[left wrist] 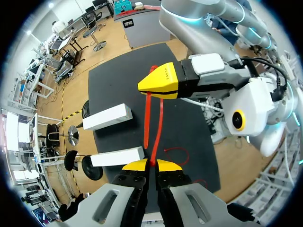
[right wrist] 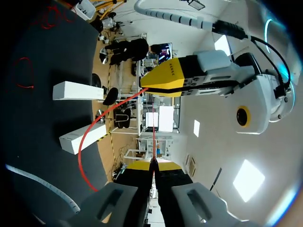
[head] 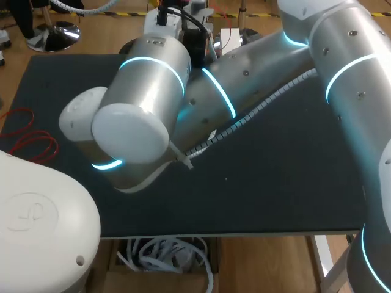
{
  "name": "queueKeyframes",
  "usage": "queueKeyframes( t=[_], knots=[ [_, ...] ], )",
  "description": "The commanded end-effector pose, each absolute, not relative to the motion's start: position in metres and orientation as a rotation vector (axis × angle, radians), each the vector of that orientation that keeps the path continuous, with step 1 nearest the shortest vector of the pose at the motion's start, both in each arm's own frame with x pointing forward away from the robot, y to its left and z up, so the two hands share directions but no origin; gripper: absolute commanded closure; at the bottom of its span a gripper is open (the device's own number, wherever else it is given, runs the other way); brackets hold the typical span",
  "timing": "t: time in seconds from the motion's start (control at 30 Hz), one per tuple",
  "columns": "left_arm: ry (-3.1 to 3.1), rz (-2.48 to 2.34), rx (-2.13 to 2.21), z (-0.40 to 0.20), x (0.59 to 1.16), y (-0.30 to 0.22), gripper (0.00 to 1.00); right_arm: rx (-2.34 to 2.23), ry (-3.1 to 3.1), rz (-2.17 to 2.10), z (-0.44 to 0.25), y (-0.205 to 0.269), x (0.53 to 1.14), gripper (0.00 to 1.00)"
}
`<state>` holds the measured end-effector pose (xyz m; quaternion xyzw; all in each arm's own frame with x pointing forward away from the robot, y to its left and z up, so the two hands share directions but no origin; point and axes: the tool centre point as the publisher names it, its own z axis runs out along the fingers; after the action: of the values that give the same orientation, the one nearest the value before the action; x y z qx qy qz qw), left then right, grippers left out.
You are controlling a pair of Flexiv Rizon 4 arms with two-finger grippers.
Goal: Grab the tape and strap the tape.
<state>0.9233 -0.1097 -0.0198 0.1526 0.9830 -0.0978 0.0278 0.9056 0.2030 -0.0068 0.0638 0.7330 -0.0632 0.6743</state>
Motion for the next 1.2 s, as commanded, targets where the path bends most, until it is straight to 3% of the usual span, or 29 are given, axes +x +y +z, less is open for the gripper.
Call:
queueKeyframes(
  t=[0.03, 1.2],
  knots=[
    [3.038, -0.296, 0.471, -0.019, 0.923, -0.110, 1.00, 0.130, 1.642, -0.148, -0.008, 0.203, 0.884, 1.00],
    [3.038, -0.296, 0.471, -0.019, 0.923, -0.110, 1.00, 0.134, 1.635, -0.151, -0.014, 0.222, 0.901, 1.00]
  ],
)
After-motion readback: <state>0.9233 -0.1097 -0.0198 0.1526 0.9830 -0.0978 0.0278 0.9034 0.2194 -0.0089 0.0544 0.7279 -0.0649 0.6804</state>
